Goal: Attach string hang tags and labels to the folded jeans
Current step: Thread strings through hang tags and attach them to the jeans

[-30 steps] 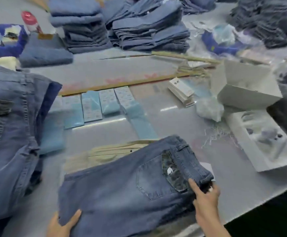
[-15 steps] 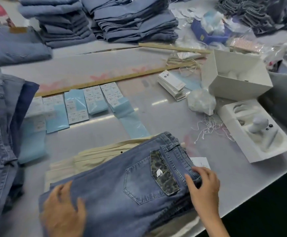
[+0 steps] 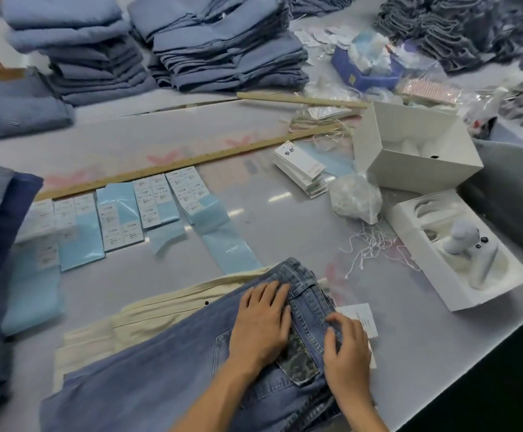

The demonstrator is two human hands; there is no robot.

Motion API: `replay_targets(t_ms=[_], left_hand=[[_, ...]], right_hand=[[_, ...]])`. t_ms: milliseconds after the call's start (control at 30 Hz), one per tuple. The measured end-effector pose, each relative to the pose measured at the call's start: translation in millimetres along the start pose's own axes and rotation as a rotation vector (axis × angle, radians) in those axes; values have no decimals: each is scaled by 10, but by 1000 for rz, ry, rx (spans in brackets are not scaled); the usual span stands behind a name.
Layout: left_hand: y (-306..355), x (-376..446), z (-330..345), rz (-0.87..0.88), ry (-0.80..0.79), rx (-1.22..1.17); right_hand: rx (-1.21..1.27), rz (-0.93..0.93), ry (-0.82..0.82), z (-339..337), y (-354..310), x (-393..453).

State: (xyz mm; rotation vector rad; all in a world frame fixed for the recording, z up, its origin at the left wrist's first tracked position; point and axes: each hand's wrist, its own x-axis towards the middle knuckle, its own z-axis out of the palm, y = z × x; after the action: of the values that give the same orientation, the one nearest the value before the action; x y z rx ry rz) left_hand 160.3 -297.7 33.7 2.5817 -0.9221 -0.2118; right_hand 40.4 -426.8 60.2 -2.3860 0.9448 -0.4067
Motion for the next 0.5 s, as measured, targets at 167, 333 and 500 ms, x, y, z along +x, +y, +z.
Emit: replay_targets(t_ms=[167,333,500], left_hand=[[-15,-14,-39,15,96,-80],[-22,-54,-141,45,181,-271],[5,-179,-627,-4,307,-624]], right_hand=[[97,-34,98,83,17,-77],[9,-98,20,-261,-55,-82],[-14,-343,76,-636,-34,-411]])
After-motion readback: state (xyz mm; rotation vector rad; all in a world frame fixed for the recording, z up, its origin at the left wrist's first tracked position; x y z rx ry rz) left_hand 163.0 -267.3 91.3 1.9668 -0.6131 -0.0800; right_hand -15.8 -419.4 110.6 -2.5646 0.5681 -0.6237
